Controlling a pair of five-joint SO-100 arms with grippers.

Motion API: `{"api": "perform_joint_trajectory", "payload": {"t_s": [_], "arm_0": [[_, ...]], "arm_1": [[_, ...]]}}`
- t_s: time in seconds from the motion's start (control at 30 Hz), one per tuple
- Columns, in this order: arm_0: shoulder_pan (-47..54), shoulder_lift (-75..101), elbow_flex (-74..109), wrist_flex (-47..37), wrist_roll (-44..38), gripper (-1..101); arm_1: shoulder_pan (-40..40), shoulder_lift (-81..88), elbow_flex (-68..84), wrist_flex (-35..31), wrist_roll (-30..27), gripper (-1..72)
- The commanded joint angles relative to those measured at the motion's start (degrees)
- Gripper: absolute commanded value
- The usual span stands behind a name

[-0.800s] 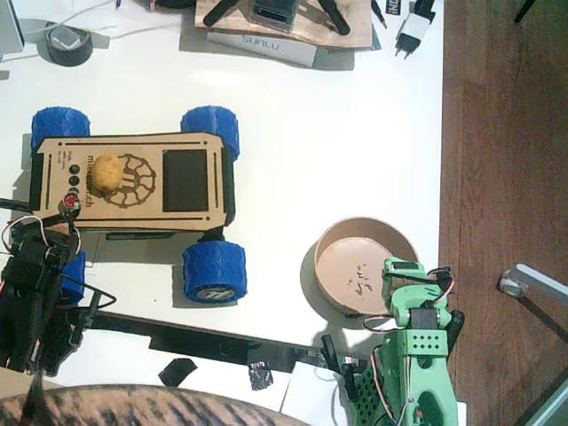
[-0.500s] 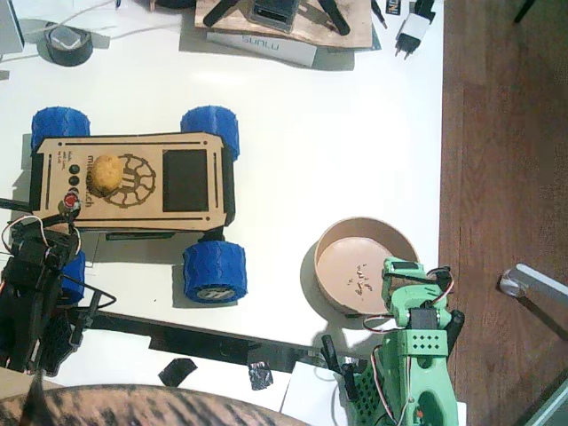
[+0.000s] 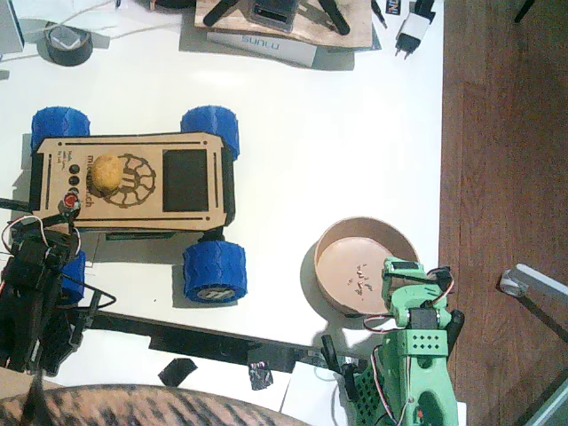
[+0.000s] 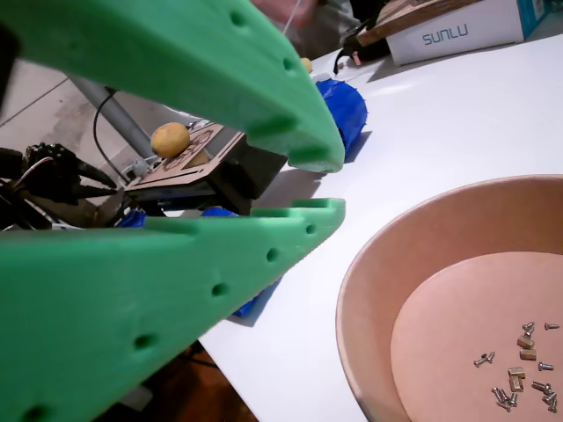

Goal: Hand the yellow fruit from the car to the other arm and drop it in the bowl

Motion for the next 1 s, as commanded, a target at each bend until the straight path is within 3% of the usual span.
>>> {"api": "perform_joint_trajectory", "payload": {"t_s": [0.0,0.23,0.5,0.97], "arm_0": [[0.4,5.2,5.4,-0.3,-0.2,3],[0.4,3.8,-2.6,4.1,-0.3,1],[0.4,-20.3,-16.3,-2.8,-0.1,2],[0.4,-45.3,-41.5,-3.7,-0.2,6]], "arm_1": [[-0.4,0.4,-0.2,-0.4,-0.7,0.1],[-0.8,0.4,-0.2,-0.4,-0.7,0.1],[-1.1,0.4,-0.2,-0.8,-0.3,0.1],[1.4,0.4,-2.2,-1.7,0.6,0.1]]}}
